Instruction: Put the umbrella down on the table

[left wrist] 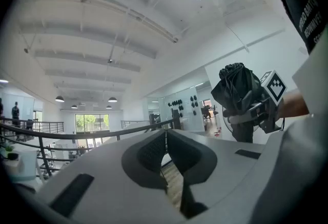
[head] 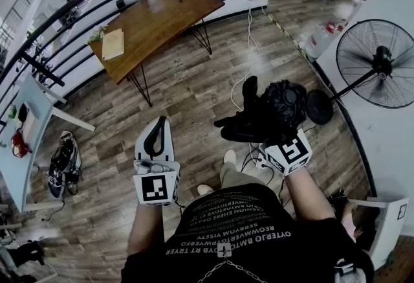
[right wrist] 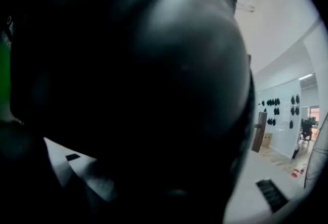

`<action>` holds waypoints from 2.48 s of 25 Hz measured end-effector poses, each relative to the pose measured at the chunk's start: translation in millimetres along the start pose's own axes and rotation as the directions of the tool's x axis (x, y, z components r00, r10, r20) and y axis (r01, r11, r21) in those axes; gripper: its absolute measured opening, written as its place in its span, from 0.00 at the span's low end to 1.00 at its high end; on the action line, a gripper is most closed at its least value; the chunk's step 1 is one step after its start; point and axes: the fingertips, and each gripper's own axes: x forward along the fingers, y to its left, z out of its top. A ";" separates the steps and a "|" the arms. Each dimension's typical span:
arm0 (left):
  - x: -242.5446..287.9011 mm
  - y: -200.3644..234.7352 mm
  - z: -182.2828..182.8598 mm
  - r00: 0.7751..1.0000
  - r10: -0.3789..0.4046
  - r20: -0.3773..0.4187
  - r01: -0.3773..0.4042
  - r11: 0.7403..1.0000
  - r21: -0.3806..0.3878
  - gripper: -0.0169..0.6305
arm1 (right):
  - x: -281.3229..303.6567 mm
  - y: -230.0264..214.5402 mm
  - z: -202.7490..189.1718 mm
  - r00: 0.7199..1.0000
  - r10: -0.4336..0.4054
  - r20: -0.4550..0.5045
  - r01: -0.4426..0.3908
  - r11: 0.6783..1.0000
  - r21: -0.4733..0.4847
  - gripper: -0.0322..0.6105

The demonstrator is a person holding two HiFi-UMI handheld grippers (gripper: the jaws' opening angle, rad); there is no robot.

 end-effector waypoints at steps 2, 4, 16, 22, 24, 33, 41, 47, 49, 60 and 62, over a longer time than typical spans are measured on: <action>8.7 1.2 -3.3 1.000 -0.010 0.015 0.010 1.000 -0.013 0.08 | 8.9 -2.6 -7.3 1.000 0.013 -0.025 -0.012 1.000 0.009 0.43; 18.6 2.6 -3.8 1.000 -0.010 0.009 0.011 1.000 -0.014 0.08 | 17.0 -6.8 -12.3 0.999 0.026 -0.042 -0.025 0.999 0.023 0.43; 84.6 5.8 0.8 1.000 0.010 -0.008 -0.010 1.000 -0.007 0.08 | 61.4 -69.5 -25.6 0.999 0.023 -0.044 -0.019 0.996 0.087 0.43; 118.0 6.9 -6.3 0.999 0.016 -0.036 -0.016 1.000 -0.012 0.08 | 83.9 -97.6 -34.9 0.997 0.036 -0.063 -0.031 0.996 0.079 0.43; 130.5 6.6 -5.6 0.999 0.019 -0.046 -0.020 1.000 -0.018 0.08 | 89.8 -110.2 -36.1 0.997 0.039 -0.064 -0.034 0.996 0.083 0.43; 192.7 -5.1 5.9 0.998 0.037 -0.048 -0.037 0.999 -0.007 0.08 | 108.3 -171.5 -42.1 0.997 0.055 -0.059 -0.049 0.994 0.095 0.43; 239.5 -32.6 15.3 0.999 0.021 -0.042 -0.022 1.000 -0.008 0.08 | 127.9 -204.6 -37.0 0.990 0.126 -0.059 -0.120 0.988 0.096 0.43; 266.9 -55.3 -4.3 0.997 -0.028 -0.076 0.027 0.999 -0.016 0.08 | 141.4 -196.8 -11.1 0.980 0.196 -0.032 -0.193 0.978 0.074 0.43; 273.2 -60.4 -2.9 0.995 -0.055 -0.080 0.052 0.998 -0.041 0.08 | 146.4 -193.1 3.0 0.975 0.222 -0.021 -0.221 0.973 0.067 0.43; 302.8 -87.2 -23.5 0.948 -0.299 -0.110 0.288 0.952 -0.108 0.08 | 181.5 -185.9 60.6 0.943 0.323 0.077 -0.330 0.936 0.124 0.43; 308.2 -94.2 -32.8 0.930 -0.348 -0.118 0.332 0.933 -0.139 0.08 | 185.6 -183.1 67.5 0.937 0.336 0.095 -0.346 0.928 0.134 0.44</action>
